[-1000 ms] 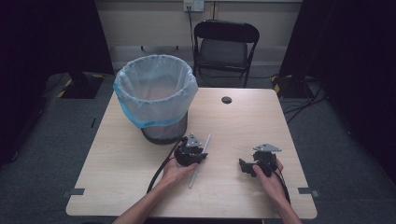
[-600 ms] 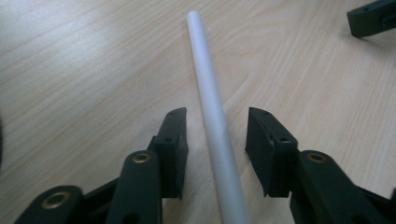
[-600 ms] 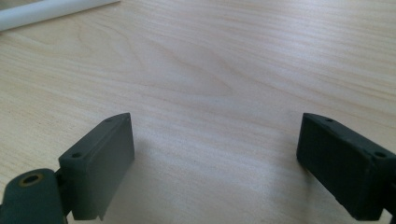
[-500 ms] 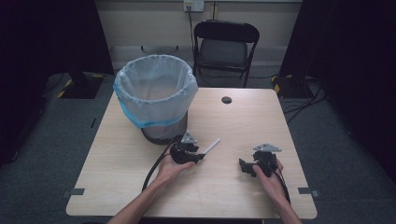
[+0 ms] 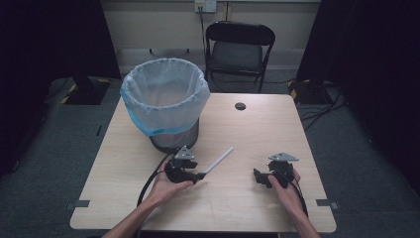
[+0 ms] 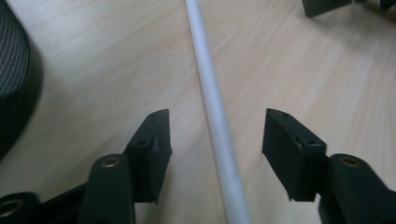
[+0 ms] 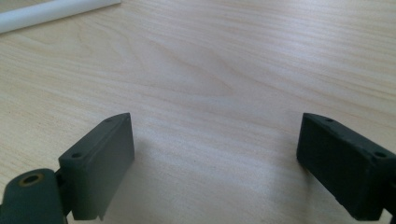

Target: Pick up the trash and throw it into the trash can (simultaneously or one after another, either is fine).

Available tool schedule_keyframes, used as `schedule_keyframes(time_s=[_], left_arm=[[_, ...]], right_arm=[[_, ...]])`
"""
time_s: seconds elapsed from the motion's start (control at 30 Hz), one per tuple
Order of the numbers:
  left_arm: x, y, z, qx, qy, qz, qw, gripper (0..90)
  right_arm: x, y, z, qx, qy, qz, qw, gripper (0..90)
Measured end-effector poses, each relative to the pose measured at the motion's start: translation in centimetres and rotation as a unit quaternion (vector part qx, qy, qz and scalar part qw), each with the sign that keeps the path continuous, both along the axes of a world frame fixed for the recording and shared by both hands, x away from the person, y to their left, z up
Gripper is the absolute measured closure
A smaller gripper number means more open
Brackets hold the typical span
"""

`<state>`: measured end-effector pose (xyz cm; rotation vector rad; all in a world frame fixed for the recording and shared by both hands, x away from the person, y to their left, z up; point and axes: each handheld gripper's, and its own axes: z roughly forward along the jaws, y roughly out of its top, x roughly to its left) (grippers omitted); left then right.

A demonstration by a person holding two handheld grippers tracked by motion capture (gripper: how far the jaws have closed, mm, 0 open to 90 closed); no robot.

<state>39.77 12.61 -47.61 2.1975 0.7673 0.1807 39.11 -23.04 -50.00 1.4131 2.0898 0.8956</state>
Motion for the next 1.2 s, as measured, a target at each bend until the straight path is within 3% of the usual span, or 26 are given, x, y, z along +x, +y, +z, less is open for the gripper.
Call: schedule_keyframes(time_s=[0.03, 0.1, 0.2, 0.27, 0.43, 0.6, 0.67, 1.17, 1.2], left_arm=[[-0.3, 0.4, 0.0, 0.015, -0.002, -0.002, 0.9999, 43.5], [-1.0, 1.3, 0.0, 0.010, 0.005, 0.000, 0.9999, 47.4], [-1.7, 1.1, -0.3, 0.010, 0.005, -0.015, 0.9998, 48.8], [-2.1, 0.6, -0.5, 0.023, 0.000, -0.027, 0.9994, 49.6], [-2.1, 0.3, -0.9, 0.061, -0.019, -0.027, 0.9976, 57.7], [-2.3, 0.0, -0.9, 0.063, -0.031, -0.035, 0.9969, 75.2], [-2.5, -0.2, -0.9, 0.065, -0.038, -0.040, 0.9963, 78.0], [-1.9, 0.1, -0.9, 0.041, -0.008, -0.040, 0.9983, 80.3], [-1.8, 0.2, -0.8, 0.030, -0.008, -0.044, 0.9986, 80.3]], right_arm=[[0.0, 0.0, 0.0, 0.000, 0.000, 0.000, 1.0000, 10.5], [0.0, 0.0, 0.0, 0.000, 0.000, 0.000, 1.0000, 10.4], [0.0, 0.0, 0.0, 0.000, 0.000, 0.000, 1.0000, 10.4], [0.0, 0.0, 0.0, 0.000, 0.000, 0.000, 1.0000, 10.4], [0.0, 0.0, 0.0, 0.000, 0.000, 0.000, 1.0000, 10.4], [0.0, 0.0, 0.0, 0.000, 0.000, 0.000, 1.0000, 10.4], [0.0, 0.0, 0.0, 0.000, 0.000, 0.000, 1.0000, 10.5], [0.0, 0.0, 0.0, 0.000, 0.000, 0.000, 1.0000, 10.4], [0.0, 0.0, 0.0, 0.000, 0.000, 0.000, 1.0000, 10.4]])
